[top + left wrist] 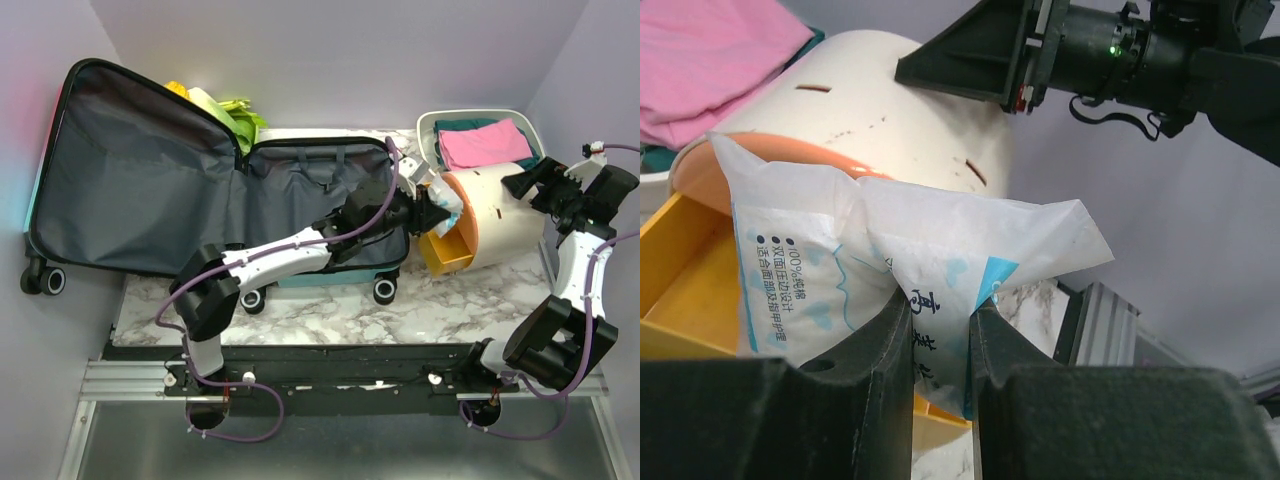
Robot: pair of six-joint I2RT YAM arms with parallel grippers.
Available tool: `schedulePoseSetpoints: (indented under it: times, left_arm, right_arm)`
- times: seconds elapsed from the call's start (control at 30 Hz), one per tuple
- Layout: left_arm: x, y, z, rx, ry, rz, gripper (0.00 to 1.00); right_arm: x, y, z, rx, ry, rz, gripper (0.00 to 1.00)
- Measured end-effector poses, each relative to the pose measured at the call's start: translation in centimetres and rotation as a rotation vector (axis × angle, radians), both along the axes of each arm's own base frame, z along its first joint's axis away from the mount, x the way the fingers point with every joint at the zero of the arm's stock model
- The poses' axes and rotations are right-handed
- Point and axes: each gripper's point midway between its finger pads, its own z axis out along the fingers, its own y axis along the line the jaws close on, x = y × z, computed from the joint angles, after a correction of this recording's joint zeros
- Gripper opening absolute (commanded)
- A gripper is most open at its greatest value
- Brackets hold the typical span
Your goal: Open, take out, and arrange the luggage
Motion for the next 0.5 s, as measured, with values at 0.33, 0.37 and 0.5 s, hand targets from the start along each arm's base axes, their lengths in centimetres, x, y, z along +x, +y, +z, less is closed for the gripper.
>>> schedulePoseSetpoints:
  times: [0.33, 0.37, 0.5]
  left_arm:
    - [2.0, -2.2, -2.2, -0.078, 0.044, 0.039, 0.13]
    - [2.1, -2.3, -2.6, -0.081, 0.049, 0.039, 0.13]
    - [2.2, -2.9, -3.9, -0.1, 0.05, 0.033, 0.21]
  right_arm:
    - [0.0, 0.0, 0.0, 0.0, 0.0, 0.0, 0.91]
    - [0.0, 0.0, 0.0, 0.0, 0.0, 0.0, 0.91]
    - [0.0, 0.0, 0.0, 0.0, 0.0, 0.0, 0.91]
